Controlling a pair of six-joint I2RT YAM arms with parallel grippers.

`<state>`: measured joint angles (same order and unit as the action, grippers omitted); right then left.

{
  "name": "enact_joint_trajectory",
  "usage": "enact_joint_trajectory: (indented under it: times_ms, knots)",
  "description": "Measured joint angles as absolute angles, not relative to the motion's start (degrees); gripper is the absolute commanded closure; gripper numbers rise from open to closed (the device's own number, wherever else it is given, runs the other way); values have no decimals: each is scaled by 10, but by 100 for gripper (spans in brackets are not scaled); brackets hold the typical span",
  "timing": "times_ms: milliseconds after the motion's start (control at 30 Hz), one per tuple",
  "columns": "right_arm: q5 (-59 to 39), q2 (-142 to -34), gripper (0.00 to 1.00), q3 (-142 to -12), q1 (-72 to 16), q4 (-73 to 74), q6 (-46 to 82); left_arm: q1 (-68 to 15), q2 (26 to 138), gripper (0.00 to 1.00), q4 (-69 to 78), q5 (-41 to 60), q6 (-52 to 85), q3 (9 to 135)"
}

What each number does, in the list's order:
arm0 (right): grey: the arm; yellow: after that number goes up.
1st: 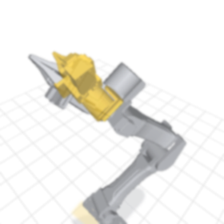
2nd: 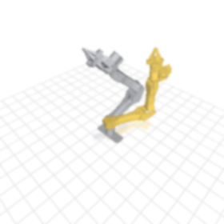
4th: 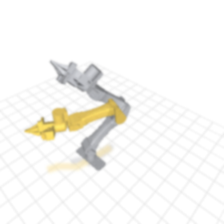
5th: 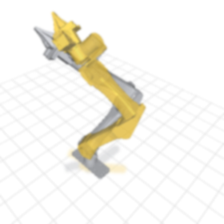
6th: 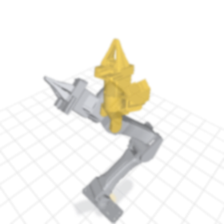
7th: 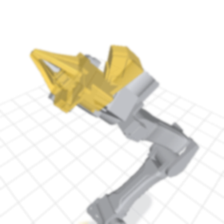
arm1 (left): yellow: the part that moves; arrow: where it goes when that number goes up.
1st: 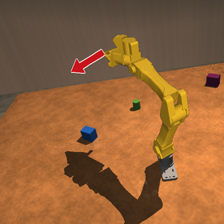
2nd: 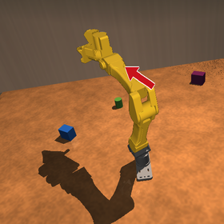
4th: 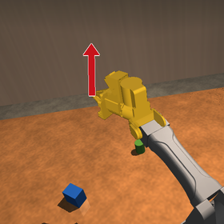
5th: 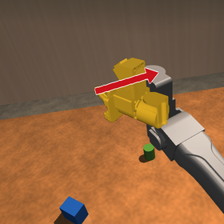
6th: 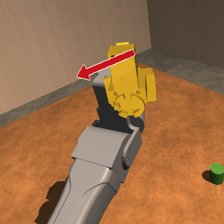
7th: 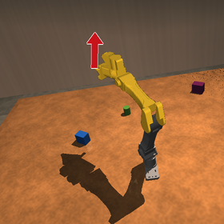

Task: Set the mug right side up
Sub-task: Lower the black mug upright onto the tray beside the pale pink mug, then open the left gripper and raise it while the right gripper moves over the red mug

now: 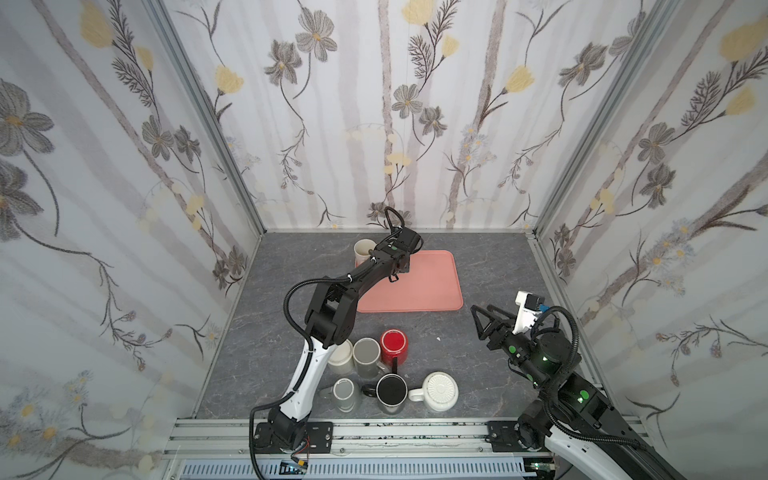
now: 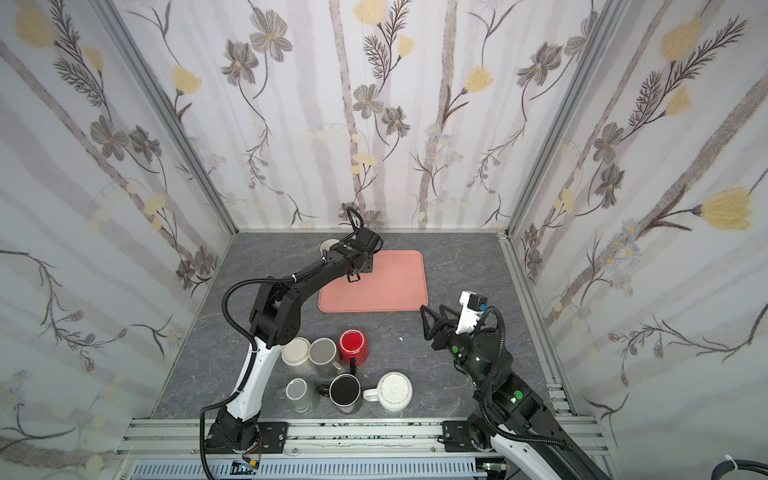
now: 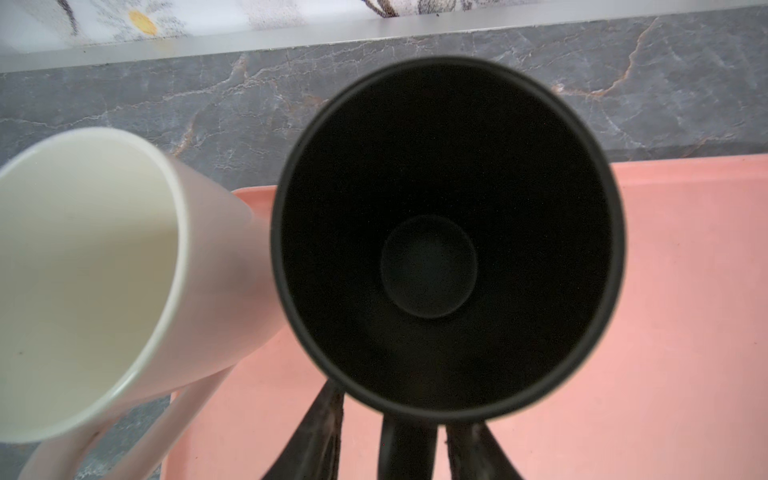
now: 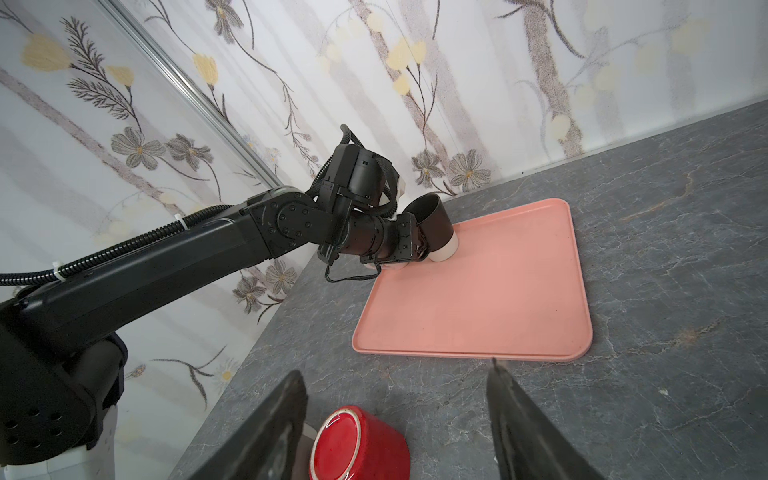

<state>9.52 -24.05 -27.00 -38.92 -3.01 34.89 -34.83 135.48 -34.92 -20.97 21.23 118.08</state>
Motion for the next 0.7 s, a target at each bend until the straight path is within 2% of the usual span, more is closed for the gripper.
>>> enact_joint_trajectory:
  times_ms: [100,200,500,600,633,700]
  knots:
    - [95,-239,25,-271,-389,-32,349,-349,1339,50,-346,-210,214,1172]
    - [94,-238,24,-272,-389,-36,349,-351,1296,40,-328,-208,218,1140]
    - [58,-288,21,-264,-390,-40,334,-373,1048,19,-198,-149,252,947]
    - [39,-320,17,-249,-402,-32,334,-375,957,6,-140,-116,276,844]
    - [31,-335,12,-244,-413,-27,334,-376,926,0,-123,-106,286,808]
    - [27,-369,8,-239,-444,-16,336,-377,870,0,-83,-88,307,741]
